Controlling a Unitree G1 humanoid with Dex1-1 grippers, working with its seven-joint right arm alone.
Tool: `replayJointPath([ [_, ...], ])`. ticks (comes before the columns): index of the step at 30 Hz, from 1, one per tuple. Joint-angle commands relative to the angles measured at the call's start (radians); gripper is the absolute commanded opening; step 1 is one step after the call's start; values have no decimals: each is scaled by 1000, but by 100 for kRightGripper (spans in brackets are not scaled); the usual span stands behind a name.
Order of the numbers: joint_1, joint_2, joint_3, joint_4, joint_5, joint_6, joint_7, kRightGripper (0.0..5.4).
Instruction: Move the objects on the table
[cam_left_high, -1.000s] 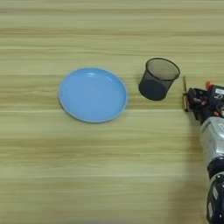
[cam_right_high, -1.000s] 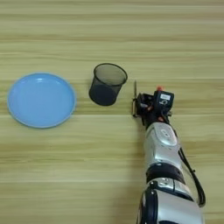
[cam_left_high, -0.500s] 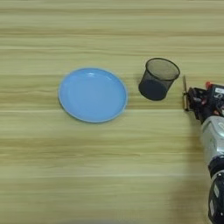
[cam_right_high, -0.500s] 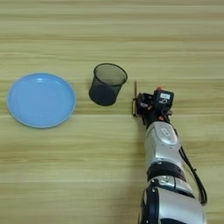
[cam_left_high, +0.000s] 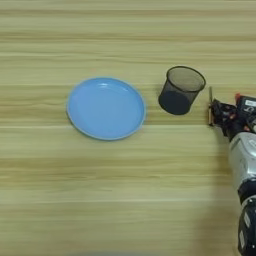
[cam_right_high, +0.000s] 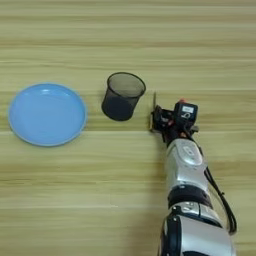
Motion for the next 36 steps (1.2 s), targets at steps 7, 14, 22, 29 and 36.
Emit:
replayJointPath([
  [7,17,-5,19,-281,6,34,-30,485],
  [14,66,8,18,-428,9,86,-48,536],
  [22,100,12,9,-556,11,130,-64,536],
  [29,152,37,28,-765,3,184,-83,536],
  [36,189,79,119,-1021,-21,272,-81,536],
])
